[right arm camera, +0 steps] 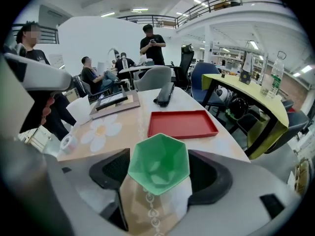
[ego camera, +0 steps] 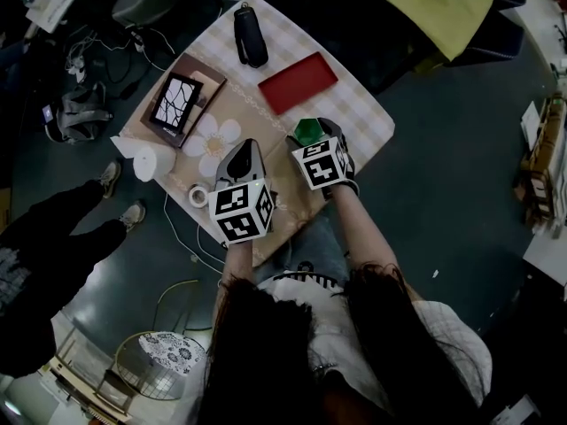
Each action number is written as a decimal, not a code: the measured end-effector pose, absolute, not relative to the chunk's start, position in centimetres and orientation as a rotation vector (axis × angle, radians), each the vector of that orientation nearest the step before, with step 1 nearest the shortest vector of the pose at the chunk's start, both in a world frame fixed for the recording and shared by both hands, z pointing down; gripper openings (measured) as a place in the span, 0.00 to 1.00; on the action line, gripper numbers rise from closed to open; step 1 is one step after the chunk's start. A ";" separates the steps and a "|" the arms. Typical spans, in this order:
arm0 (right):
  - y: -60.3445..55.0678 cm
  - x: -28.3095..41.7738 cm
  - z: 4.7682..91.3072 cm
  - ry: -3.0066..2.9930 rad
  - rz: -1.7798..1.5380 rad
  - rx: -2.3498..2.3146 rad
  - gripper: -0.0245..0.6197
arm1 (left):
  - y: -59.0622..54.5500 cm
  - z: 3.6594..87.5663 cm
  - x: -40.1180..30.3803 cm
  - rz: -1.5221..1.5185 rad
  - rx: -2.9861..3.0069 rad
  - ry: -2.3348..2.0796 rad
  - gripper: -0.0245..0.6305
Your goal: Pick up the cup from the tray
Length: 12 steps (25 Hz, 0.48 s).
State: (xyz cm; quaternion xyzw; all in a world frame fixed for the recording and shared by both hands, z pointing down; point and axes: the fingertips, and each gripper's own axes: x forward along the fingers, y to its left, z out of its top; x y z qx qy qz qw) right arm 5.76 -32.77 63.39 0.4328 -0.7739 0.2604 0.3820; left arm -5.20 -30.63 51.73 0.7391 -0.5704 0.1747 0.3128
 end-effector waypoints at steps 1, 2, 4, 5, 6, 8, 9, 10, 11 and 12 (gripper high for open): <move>-32.7 5.7 62.9 -1.988 0.662 1.114 0.58 | -30.6 51.6 -5.2 0.459 1.951 -1.506 0.04; -32.7 5.6 62.4 -2.002 0.662 1.122 0.59 | -30.5 51.5 -5.3 0.457 1.954 -1.508 0.04; -32.6 5.6 61.3 -2.026 0.652 1.143 0.59 | -30.3 51.1 -5.2 0.449 1.964 -1.509 0.04; -32.6 5.7 60.6 -2.039 0.641 1.159 0.59 | -30.1 50.9 -5.1 0.443 1.970 -1.509 0.04; -32.6 5.8 59.9 -2.054 0.629 1.177 0.59 | -30.0 50.7 -5.1 0.437 1.978 -1.508 0.04; -32.6 5.9 58.0 -2.098 0.616 1.219 0.59 | -29.6 50.1 -4.8 0.423 1.995 -1.506 0.04; -32.5 5.9 56.9 -2.125 0.614 1.239 0.59 | -29.5 49.8 -4.7 0.416 2.006 -1.505 0.04; -32.3 5.9 55.8 -2.154 0.615 1.251 0.59 | -29.2 49.5 -4.6 0.410 2.017 -1.503 0.04; -32.0 5.8 54.7 -2.182 0.613 1.258 0.59 | -29.0 49.2 -4.5 0.403 2.027 -1.501 0.04; -31.6 5.7 53.7 -2.209 0.606 1.261 0.59 | -28.7 48.9 -4.4 0.394 2.035 -1.499 0.04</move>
